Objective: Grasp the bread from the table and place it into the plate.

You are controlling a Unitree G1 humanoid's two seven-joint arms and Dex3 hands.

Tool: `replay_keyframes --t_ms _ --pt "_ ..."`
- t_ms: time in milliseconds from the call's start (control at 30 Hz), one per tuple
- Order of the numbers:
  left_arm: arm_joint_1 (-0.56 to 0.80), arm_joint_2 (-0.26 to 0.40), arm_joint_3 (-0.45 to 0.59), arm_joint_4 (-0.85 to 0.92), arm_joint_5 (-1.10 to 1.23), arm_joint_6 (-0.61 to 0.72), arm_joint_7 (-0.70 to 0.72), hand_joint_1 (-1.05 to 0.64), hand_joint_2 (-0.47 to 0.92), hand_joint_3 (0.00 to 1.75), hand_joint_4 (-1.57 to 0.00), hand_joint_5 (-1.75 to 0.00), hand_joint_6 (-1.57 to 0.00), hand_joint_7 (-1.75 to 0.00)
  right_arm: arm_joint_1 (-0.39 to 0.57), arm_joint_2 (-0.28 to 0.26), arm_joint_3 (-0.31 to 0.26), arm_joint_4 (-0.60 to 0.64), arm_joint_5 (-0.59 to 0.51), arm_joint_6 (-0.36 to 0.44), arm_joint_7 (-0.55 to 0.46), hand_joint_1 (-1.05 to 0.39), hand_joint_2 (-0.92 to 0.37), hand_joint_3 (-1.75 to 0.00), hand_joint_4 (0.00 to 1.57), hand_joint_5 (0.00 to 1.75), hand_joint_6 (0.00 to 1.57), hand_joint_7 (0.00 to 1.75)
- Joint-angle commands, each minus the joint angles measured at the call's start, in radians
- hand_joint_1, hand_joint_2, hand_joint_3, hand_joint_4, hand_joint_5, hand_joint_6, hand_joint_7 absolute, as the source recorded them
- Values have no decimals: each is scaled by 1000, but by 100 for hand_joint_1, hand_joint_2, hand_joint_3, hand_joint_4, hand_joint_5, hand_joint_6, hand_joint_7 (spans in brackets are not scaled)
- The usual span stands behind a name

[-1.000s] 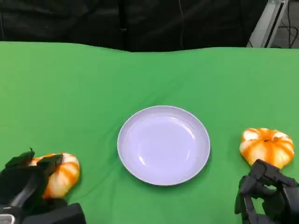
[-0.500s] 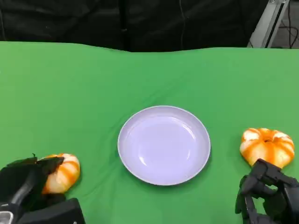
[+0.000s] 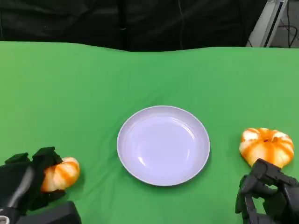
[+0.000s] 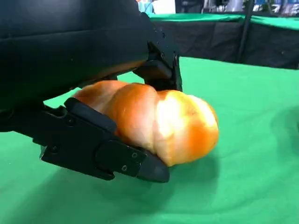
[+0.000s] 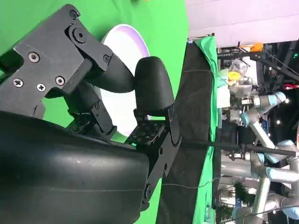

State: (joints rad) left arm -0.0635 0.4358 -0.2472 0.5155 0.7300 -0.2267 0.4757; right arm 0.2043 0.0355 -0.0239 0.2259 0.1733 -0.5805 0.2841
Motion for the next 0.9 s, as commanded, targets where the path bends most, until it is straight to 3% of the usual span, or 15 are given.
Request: replay_keyframes --t_ms 33,200,567,900 --pt "-14 10 9 29 -5 -41 81 -7 92 15 -64 -175 -51 -175 14 -6 -2 -20 -2 12 -13 -11 -37 -145 91 175 85 156" --pt "-15 16 14 4 4 -34 106 -8 92 17 -63 -175 -51 -175 14 -8 -1 -22 -1 16 -15 -11 -38 -145 90 175 85 155" --pt "-27 16 52 -166 -16 22 22 -7 92 27 -59 -175 -51 -175 4 -6 -3 -5 2 3 -6 -11 -37 -145 91 175 86 156" --pt "-123 -39 -15 -230 11 8 -43 -4 91 28 -62 -175 -53 -175 1 -10 0 2 -4 -12 0 -12 -36 -147 90 175 84 158"
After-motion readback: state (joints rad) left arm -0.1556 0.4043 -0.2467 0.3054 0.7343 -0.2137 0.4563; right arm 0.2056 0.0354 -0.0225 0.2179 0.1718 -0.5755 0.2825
